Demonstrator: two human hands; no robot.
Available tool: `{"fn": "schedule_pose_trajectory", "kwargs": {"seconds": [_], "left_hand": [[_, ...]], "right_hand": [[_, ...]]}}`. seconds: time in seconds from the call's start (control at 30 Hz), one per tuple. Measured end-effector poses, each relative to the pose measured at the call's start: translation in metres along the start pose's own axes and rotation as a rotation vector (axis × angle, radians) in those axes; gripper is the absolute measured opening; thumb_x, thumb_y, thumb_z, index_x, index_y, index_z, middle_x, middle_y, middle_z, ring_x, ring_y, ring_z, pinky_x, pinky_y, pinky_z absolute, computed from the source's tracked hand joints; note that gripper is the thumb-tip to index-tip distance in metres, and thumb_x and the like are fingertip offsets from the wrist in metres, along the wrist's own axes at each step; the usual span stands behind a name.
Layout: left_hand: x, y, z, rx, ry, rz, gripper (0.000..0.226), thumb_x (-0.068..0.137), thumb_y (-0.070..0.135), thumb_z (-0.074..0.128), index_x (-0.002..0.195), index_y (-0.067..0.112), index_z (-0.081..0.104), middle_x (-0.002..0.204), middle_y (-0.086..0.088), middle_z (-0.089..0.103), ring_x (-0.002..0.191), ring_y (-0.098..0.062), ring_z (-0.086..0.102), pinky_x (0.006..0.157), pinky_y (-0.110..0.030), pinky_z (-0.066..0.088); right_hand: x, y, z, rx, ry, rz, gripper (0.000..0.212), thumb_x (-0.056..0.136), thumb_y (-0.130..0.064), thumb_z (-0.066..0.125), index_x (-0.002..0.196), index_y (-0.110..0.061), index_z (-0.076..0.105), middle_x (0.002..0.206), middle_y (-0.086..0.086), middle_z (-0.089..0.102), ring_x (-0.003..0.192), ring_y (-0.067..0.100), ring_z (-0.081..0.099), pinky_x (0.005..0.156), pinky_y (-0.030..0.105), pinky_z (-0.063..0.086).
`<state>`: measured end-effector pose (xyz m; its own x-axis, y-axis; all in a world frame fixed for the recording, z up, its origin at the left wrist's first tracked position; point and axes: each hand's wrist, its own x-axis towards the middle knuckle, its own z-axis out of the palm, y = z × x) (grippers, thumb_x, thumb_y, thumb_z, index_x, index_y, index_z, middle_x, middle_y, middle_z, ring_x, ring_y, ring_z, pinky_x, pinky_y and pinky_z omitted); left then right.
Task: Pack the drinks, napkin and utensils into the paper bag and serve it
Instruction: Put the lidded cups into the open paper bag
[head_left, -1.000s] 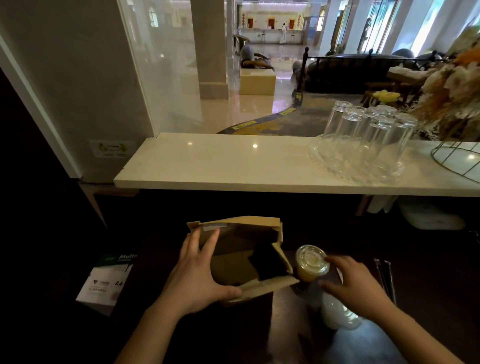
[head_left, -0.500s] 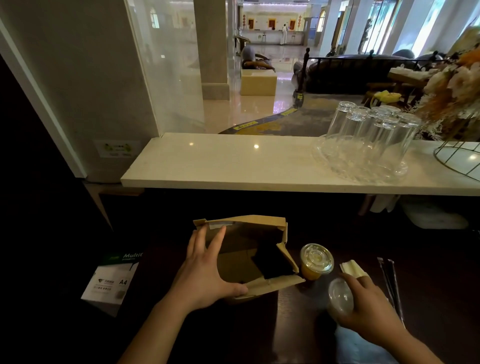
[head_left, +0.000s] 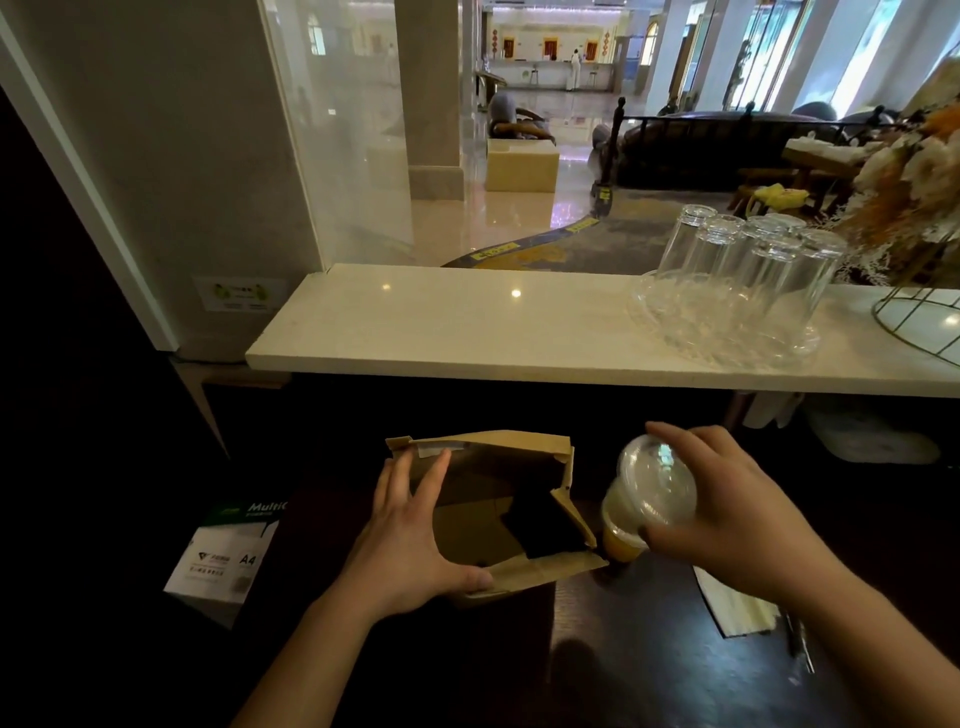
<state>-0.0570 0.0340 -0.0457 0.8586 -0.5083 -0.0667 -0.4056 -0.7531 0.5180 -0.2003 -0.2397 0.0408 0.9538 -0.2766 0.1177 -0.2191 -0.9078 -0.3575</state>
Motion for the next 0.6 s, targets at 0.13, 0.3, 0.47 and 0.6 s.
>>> {"fn": "schedule_pose_trajectory", "kwargs": {"seconds": [0.13,0.3,0.47,0.6], "left_hand": [[0.001,0.001,0.000,-0.013,-0.008,-0.001,0.137,0.048,0.073,0.079,0.138,0.058,-0.022,0.153,0.020,-0.030,0.143,-0.014,-0.027,0.115,-0.056,0.020],[0.001,0.001,0.001,-0.036,-0.019,-0.011,0.139,0.043,0.076,0.078,0.139,0.058,-0.021,0.153,0.020,-0.031,0.142,-0.011,-0.029,0.115,-0.057,0.019],[0.000,-0.003,0.001,-0.054,-0.011,-0.021,0.142,0.037,0.078,0.075,0.142,0.054,-0.018,0.153,0.021,-0.030,0.141,-0.009,-0.030,0.115,-0.056,0.022],[-0.002,-0.006,0.001,-0.005,0.000,-0.005,0.140,0.040,0.081,0.071,0.142,0.052,-0.021,0.155,0.016,-0.030,0.140,-0.011,-0.034,0.117,-0.054,0.016]], "right_hand": [[0.011,-0.031,-0.018,0.038,0.054,-0.118,0.100,0.056,-0.053,0.075,0.145,-0.042,0.029,0.127,-0.011,0.042,0.113,0.014,0.048,0.082,0.025,0.041],[0.027,-0.069,-0.016,0.123,0.034,-0.254,0.101,0.051,-0.061,0.068,0.143,-0.041,0.032,0.125,-0.014,0.043,0.113,0.011,0.050,0.089,0.026,0.046],[0.049,-0.094,0.030,0.122,-0.101,-0.303,0.101,0.055,-0.058,0.073,0.145,-0.038,0.030,0.127,-0.010,0.043,0.114,0.014,0.051,0.091,0.026,0.047],[0.058,-0.090,0.073,-0.145,-0.173,-0.334,0.097,0.061,-0.057,0.073,0.144,-0.034,0.029,0.126,-0.002,0.046,0.111,0.021,0.053,0.085,0.032,0.052]]}}
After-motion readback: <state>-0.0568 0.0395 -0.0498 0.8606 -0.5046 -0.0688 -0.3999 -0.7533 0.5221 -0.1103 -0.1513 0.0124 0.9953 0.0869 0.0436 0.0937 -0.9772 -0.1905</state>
